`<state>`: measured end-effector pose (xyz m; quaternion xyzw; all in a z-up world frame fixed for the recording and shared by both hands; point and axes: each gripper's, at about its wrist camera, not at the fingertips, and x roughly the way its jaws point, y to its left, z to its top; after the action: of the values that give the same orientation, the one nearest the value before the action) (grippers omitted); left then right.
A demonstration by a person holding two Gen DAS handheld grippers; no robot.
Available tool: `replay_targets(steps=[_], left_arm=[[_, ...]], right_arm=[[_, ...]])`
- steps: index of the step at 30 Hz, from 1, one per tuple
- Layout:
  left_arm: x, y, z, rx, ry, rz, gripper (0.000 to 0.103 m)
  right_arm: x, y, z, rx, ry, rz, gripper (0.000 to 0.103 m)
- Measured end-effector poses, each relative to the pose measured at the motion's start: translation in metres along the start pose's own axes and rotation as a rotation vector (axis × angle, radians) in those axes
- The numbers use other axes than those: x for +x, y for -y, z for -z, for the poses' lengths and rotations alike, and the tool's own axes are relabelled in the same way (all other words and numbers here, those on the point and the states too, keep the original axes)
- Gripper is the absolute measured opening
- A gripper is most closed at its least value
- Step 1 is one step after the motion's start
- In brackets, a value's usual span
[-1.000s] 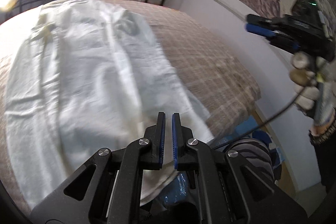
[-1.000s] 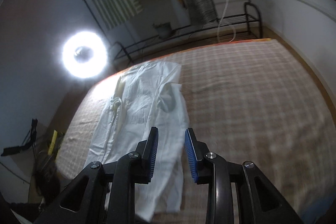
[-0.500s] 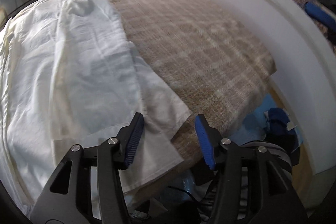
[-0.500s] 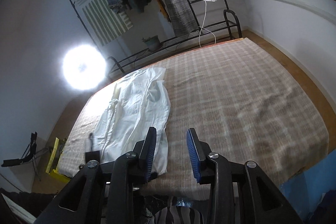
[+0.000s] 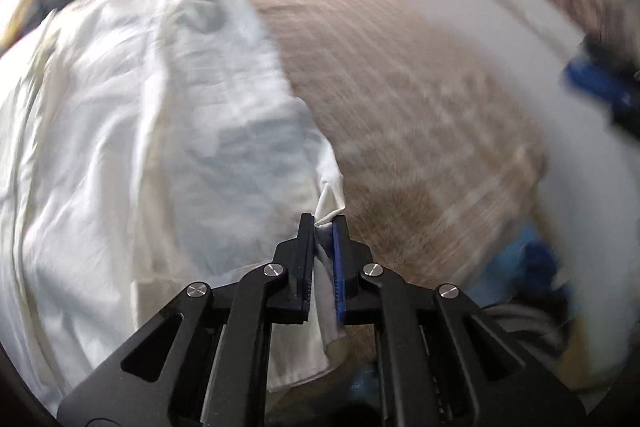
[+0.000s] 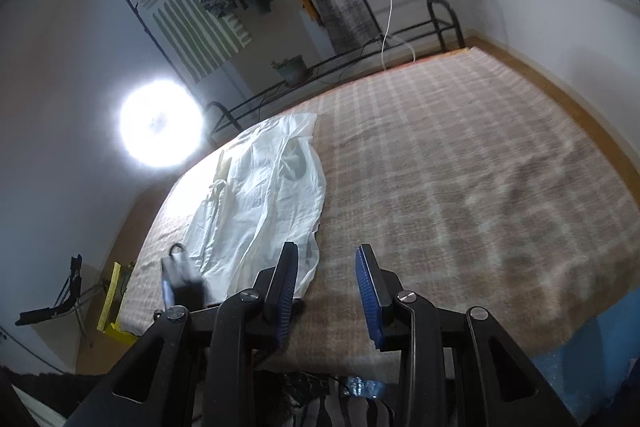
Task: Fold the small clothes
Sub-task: 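Grasp the shirt's hem with the right tool and lift it toward the collar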
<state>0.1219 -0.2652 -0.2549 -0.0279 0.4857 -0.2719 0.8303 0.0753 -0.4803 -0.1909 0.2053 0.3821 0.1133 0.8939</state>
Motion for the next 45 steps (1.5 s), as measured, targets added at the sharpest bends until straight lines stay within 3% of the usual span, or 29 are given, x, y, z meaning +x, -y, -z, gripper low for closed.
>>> replay_targets(steps=[2, 5, 7, 16, 18, 20, 22, 26, 31, 39, 45], left_arm=[[-0.017, -0.011, 0.0, -0.068, 0.03, 0.04, 0.006], [-0.036, -0.016, 0.001, -0.105, 0.076, 0.056, 0.006], [-0.046, -0.019, 0.002, -0.118, 0.097, 0.066, 0.006], [-0.049, -0.035, 0.004, -0.166, 0.102, 0.108, 0.006], [-0.048, -0.038, 0.006, -0.179, 0.097, 0.127, 0.006], [-0.047, -0.04, 0.006, -0.189, 0.093, 0.137, 0.006], [-0.048, -0.045, 0.008, -0.207, 0.095, 0.147, 0.006], [-0.054, -0.058, 0.012, -0.246, 0.098, 0.162, 0.005], [-0.064, -0.078, 0.026, -0.315, 0.098, 0.181, 0.005], [-0.078, -0.117, 0.053, -0.417, 0.095, 0.16, 0.005], [-0.081, -0.137, 0.065, -0.471, 0.088, 0.15, 0.005]], right_arm=[[0.017, 0.0, -0.006, 0.005, -0.026, -0.024, 0.032], [0.056, 0.0, -0.019, 0.018, -0.083, -0.058, 0.042], [0.091, 0.001, -0.029, 0.053, -0.132, -0.082, 0.042], [0.218, 0.003, -0.05, 0.241, -0.266, -0.147, 0.042], [0.23, -0.002, -0.05, 0.245, -0.277, -0.159, 0.03], [0.24, -0.009, -0.05, 0.234, -0.293, -0.146, 0.007], [0.245, -0.021, -0.051, 0.195, -0.3, -0.097, 0.0], [0.241, -0.047, -0.058, 0.104, -0.284, -0.011, 0.0], [0.242, -0.109, -0.061, -0.136, -0.269, 0.102, 0.0], [0.277, -0.206, -0.032, -0.47, -0.315, 0.163, 0.0], [0.311, -0.223, -0.011, -0.521, -0.369, 0.198, 0.0]])
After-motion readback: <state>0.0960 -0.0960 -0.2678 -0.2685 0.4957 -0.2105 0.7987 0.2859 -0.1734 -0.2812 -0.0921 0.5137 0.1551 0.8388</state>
